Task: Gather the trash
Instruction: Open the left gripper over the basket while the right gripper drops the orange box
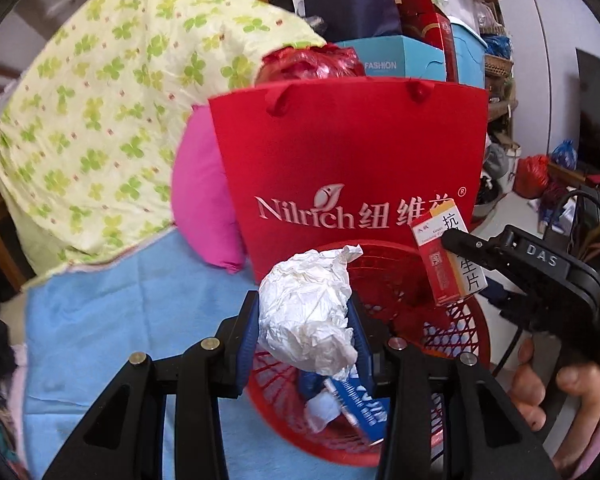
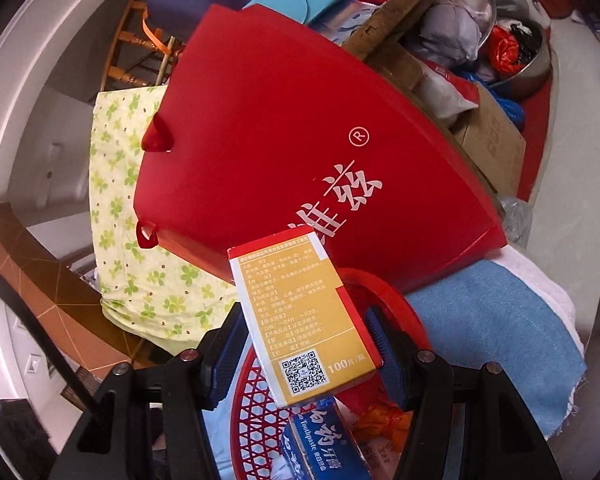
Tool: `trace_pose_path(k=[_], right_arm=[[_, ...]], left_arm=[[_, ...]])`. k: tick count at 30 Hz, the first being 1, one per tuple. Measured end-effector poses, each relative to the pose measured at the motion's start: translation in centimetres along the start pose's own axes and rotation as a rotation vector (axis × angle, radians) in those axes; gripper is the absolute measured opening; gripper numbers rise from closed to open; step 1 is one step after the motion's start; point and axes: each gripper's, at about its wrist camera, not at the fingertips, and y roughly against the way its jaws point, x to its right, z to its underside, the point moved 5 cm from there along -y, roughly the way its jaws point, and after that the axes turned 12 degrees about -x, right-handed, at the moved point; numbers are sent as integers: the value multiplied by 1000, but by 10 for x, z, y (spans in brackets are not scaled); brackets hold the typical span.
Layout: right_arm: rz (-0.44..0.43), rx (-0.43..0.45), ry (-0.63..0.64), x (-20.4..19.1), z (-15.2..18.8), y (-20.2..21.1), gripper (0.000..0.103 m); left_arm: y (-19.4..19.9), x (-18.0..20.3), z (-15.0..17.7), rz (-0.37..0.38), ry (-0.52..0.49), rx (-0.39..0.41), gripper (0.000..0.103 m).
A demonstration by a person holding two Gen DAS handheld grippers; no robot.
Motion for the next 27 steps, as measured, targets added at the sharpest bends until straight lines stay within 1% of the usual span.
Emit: trace_pose_path(k=[4,5,6,7,8,9,11,15,16,19,21,25,26,27], right_arm=[[-18,11,-3,-3,-1,-2,64],[-25,8,-4,-4,-1,-4,65],[-30,2,-2,-6,-1,-6,65],[-34,-4,1,-8,-1,-8,68],[-53,-8,4,-11,0,-11,75],[-67,-8,6,-14,1,-11,78],[-81,-12,27,-21,3,-13,78],[-98,10,62,-30,6,-8,78],[-93,13,78,-32,6,-7,78],[-41,38,148,-41,11,-1,78],[-15,43,195,-47,17,5,78],[35,52,300,-59,33,25,78],[59,61,340,-65,40,32,78],[74,67,360,-67,44,38,78]], left_arm=[[-21,4,-3,58,14,-27,46],[-24,5,-3,55,14,-33,47],[-28,5,-3,42,15,-45,52],[-31,4,-3,37,16,-56,60],[-31,4,-2,36,16,-58,63],[-30,3,0,32,17,-53,63],[-27,0,2,22,12,-53,64],[-12,-7,12,-23,7,-45,65],[-5,-10,16,-36,10,-42,66],[15,-17,27,-80,27,-33,69],[27,-23,32,-99,43,-31,69],[59,-33,45,-142,66,-9,69],[67,-37,48,-150,70,-3,69],[73,-40,49,-159,76,3,71]])
